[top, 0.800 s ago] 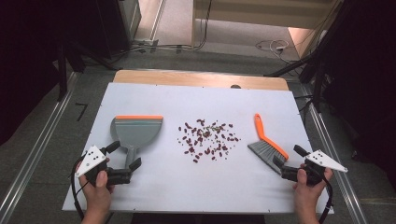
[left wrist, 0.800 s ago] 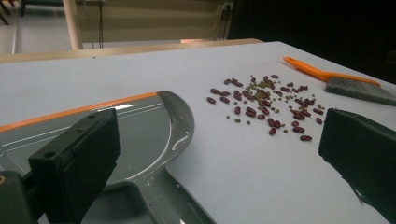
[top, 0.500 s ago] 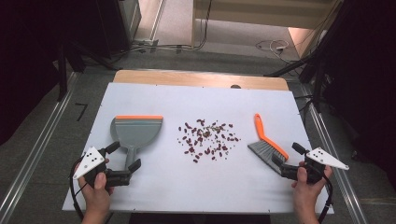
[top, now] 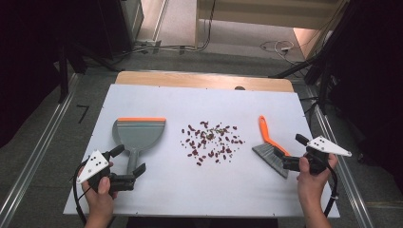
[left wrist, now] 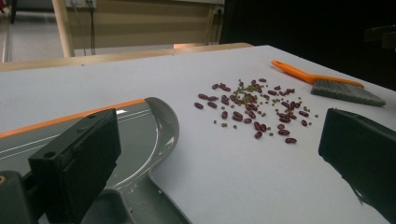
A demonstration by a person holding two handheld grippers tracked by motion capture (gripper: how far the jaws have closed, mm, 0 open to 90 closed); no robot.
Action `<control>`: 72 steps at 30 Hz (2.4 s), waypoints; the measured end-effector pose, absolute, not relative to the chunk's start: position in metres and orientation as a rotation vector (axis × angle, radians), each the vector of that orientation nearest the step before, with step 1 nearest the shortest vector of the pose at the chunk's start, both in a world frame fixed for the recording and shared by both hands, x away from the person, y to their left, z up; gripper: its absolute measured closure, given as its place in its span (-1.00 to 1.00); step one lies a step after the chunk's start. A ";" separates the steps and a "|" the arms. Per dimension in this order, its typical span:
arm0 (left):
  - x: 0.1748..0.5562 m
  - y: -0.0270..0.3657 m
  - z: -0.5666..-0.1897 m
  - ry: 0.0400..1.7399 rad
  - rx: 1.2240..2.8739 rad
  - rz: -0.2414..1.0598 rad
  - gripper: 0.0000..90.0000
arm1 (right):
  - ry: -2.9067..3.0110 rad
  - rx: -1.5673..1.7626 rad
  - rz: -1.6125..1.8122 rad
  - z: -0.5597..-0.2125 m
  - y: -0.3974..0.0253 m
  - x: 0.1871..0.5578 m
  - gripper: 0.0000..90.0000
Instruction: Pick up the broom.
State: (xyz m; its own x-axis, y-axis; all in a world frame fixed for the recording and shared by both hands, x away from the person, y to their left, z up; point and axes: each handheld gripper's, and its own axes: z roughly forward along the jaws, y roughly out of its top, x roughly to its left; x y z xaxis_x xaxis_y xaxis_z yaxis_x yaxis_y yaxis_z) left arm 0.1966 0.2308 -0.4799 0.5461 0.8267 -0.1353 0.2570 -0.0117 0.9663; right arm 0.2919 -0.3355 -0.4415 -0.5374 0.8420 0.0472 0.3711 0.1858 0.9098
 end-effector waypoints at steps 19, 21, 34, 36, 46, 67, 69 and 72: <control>0.200 0.229 -0.482 0.950 1.568 0.573 -1.00 | 2.065 1.208 1.276 -0.423 -0.315 0.344 -1.00; 0.200 0.229 -0.482 0.951 1.566 0.573 -1.00 | 2.071 1.207 1.230 -0.420 -0.311 0.350 -1.00; 0.200 0.229 -0.482 0.946 1.574 0.561 -1.00 | 2.248 1.328 0.971 -0.440 -0.302 0.389 -0.97; 0.200 0.229 -0.482 0.947 1.573 0.561 -0.99 | 2.289 1.342 0.948 -0.444 -0.302 0.393 -0.96; 0.200 0.227 -0.483 0.947 1.577 0.563 -1.00 | 2.382 1.455 0.828 -0.455 -0.301 0.407 -0.17; 0.201 0.227 -0.484 0.953 1.585 0.568 -1.00 | 2.429 1.478 0.482 -0.473 -0.284 0.408 0.16; 0.201 0.227 -0.484 0.953 1.584 0.568 -1.00 | 2.416 1.500 0.485 -0.473 -0.284 0.407 0.18; 0.201 0.227 -0.484 0.951 1.585 0.569 -1.00 | 2.402 1.526 0.479 -0.473 -0.284 0.406 0.27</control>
State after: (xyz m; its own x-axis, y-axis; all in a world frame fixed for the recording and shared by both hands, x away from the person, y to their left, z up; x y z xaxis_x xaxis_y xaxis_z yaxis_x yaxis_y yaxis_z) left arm 0.2010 0.2271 -0.4842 0.5554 0.8209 -0.1330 0.2712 -0.0276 0.9621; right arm 0.4057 -0.2843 -0.4731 -0.4175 0.9079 -0.0376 0.8239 0.3957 0.4057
